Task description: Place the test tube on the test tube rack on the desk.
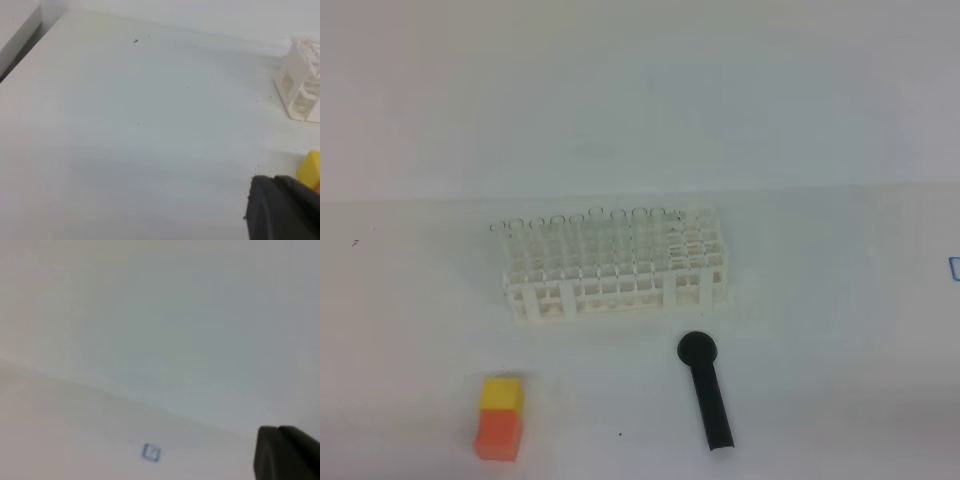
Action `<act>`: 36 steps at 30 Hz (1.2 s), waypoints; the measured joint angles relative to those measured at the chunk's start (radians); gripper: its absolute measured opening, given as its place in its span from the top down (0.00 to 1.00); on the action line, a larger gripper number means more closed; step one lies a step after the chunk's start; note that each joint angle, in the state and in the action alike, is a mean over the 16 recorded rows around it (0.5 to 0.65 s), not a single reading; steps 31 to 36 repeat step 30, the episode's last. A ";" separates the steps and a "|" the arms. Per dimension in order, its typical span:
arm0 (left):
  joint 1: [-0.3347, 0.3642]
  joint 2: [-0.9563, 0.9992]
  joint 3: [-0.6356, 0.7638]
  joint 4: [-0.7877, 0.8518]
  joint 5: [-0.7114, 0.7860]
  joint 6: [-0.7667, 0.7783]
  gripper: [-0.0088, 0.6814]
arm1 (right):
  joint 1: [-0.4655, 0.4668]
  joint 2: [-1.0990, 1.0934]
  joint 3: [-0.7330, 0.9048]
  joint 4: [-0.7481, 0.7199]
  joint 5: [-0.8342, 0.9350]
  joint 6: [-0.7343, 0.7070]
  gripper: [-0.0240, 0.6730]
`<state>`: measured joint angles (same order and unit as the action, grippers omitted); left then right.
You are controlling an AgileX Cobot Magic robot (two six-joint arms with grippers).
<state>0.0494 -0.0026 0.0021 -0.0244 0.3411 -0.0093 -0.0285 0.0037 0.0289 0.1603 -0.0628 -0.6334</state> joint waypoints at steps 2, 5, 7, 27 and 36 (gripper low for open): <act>0.000 0.000 0.000 0.000 0.000 0.000 0.99 | 0.000 -0.005 0.000 -0.029 0.057 0.112 0.97; 0.000 0.000 0.000 0.000 0.000 0.000 0.99 | 0.000 -0.010 0.000 -0.067 0.152 0.273 0.97; 0.000 0.000 0.000 0.000 0.000 0.000 0.99 | 0.000 -0.012 0.000 -0.079 0.212 0.358 0.97; 0.000 0.000 0.000 0.000 0.000 0.000 0.99 | 0.002 -0.015 -0.005 -0.055 0.416 0.484 0.97; 0.000 0.000 0.000 0.000 0.000 0.000 0.99 | 0.002 -0.015 -0.005 -0.055 0.418 0.484 0.97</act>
